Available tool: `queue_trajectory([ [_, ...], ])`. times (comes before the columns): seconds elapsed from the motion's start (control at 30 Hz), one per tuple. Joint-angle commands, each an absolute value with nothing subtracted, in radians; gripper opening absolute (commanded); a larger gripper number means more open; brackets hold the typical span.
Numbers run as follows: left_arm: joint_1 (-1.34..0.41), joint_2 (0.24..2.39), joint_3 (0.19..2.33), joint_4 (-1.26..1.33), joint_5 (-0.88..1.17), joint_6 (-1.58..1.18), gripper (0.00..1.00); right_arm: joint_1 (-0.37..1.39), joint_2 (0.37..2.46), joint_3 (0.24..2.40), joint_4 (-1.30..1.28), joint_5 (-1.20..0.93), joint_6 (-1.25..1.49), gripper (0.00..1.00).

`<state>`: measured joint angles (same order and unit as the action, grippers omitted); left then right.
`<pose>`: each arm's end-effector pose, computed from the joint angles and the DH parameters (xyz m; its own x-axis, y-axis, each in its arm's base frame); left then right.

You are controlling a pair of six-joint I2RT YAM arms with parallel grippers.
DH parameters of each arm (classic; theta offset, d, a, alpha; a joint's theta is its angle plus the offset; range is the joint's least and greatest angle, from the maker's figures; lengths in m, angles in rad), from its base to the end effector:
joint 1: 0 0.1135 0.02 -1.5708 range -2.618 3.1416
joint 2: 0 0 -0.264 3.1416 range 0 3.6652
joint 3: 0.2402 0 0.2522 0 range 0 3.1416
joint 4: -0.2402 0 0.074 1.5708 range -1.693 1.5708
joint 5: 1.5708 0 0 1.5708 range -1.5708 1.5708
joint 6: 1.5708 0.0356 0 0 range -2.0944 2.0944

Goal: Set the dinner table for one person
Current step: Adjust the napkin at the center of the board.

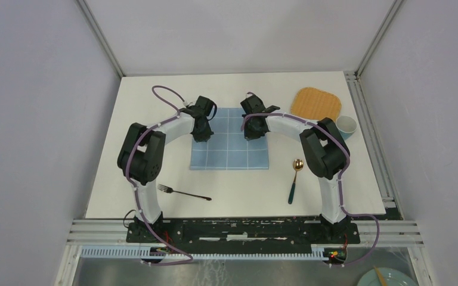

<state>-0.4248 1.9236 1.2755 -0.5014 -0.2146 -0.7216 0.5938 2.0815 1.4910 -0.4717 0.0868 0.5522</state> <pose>0.3559 -0.1527 0.1619 -0.8378 -0.3294 -0.4354 -0.3065 0.9437 -0.1243 0.3658 0.2432 0.1617 -0.8904 0.0295 -0.4543 -0.0650 0.9794 0.1910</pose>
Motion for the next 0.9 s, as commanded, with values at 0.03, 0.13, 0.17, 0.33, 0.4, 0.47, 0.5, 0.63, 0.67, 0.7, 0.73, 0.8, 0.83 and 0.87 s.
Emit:
queue_trajectory([
  [0.03, -0.421, 1.979, 1.308, -0.492, -0.244, -0.742, 0.02, 0.597, 2.092, 1.53, -0.47, 0.092, 0.56, 0.0],
  [0.13, -0.42, 1.967, 1.308, -0.494, -0.246, -0.744, 0.02, 0.598, 2.091, 1.529, -0.47, 0.093, 0.556, 0.0],
  [0.17, -0.421, 1.96, 1.306, -0.497, -0.249, -0.745, 0.02, 0.597, 2.09, 1.529, -0.47, 0.095, 0.555, 0.0],
  [0.33, -0.421, 1.918, 1.292, -0.502, -0.264, -0.75, 0.02, 0.597, 2.081, 1.53, -0.466, 0.105, 0.55, 0.0],
  [0.4, -0.42, 1.915, 1.29, -0.509, -0.267, -0.749, 0.02, 0.598, 2.082, 1.535, -0.472, 0.104, 0.549, 0.0],
  [0.47, -0.422, 1.907, 1.277, -0.509, -0.267, -0.751, 0.02, 0.598, 2.079, 1.531, -0.469, 0.108, 0.55, 0.0],
  [0.5, -0.423, 1.904, 1.27, -0.509, -0.267, -0.753, 0.02, 0.598, 2.077, 1.528, -0.468, 0.11, 0.551, 0.0],
  [0.63, -0.427, 1.894, 1.23, -0.5, -0.257, -0.762, 0.02, 0.598, 2.087, 1.536, -0.477, 0.111, 0.55, 0.0],
  [0.67, -0.427, 1.891, 1.222, -0.5, -0.256, -0.764, 0.02, 0.598, 2.09, 1.539, -0.481, 0.113, 0.547, 0.0],
  [0.7, -0.428, 1.888, 1.217, -0.5, -0.252, -0.765, 0.02, 0.598, 2.093, 1.541, -0.484, 0.115, 0.547, 0.0],
  [0.73, -0.428, 1.885, 1.214, -0.5, -0.249, -0.768, 0.02, 0.597, 2.093, 1.542, -0.485, 0.117, 0.548, 0.0],
  [0.8, -0.431, 1.877, 1.208, -0.499, -0.247, -0.771, 0.02, 0.598, 2.097, 1.548, -0.489, 0.12, 0.548, 0.0],
  [0.83, -0.431, 1.872, 1.205, -0.499, -0.247, -0.772, 0.02, 0.597, 2.099, 1.553, -0.493, 0.12, 0.546, 0.0],
  [0.87, -0.431, 1.868, 1.203, -0.498, -0.247, -0.773, 0.02, 0.598, 2.1, 1.556, -0.497, 0.12, 0.547, 0.0],
])
